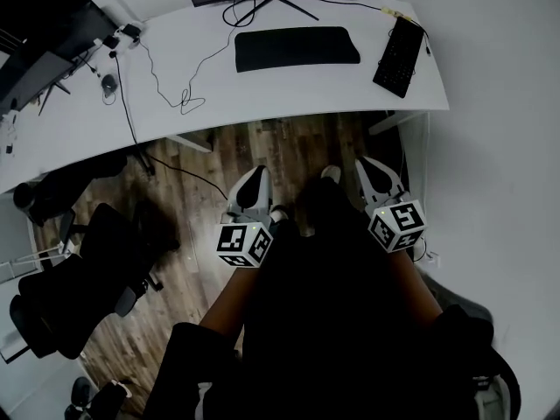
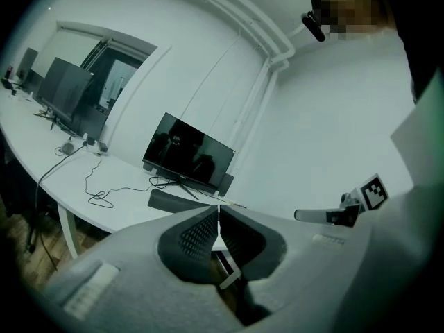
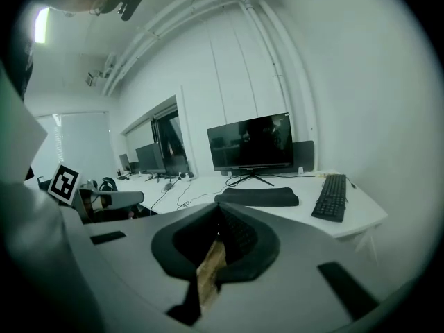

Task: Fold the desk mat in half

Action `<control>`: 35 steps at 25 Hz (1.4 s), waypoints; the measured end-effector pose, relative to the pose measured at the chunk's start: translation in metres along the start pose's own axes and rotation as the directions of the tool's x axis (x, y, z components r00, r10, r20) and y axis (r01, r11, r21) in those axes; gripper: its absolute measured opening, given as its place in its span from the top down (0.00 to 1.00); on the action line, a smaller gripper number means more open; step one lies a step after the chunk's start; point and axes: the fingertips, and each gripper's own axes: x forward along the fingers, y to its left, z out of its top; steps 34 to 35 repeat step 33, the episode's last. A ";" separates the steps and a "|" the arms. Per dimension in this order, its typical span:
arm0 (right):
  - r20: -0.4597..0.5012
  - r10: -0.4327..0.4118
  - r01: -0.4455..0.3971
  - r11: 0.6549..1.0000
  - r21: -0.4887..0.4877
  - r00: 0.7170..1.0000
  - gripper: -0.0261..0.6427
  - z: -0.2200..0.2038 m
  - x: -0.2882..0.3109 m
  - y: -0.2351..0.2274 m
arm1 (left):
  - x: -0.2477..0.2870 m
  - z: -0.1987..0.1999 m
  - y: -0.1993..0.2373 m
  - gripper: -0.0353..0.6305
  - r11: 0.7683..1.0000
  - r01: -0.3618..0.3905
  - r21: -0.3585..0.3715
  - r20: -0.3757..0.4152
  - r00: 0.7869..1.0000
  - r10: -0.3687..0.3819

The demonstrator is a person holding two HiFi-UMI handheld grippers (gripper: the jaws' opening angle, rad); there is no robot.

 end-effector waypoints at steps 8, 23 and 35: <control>0.021 -0.010 0.009 1.000 0.015 1.000 0.96 -0.003 -0.011 0.012 | -0.046 -0.002 0.013 0.91 0.998 -0.056 -0.002 0.032 0.998 0.056; 0.058 -0.013 0.015 0.999 -0.034 0.998 0.96 0.017 -0.011 -0.006 | -0.026 0.022 -0.003 0.91 0.994 -0.100 0.036 0.074 0.993 0.097; 0.052 -0.073 0.074 0.997 -0.016 0.996 0.96 0.030 -0.008 -0.049 | 0.023 0.024 -0.022 0.91 0.999 -0.033 0.036 0.028 0.999 0.032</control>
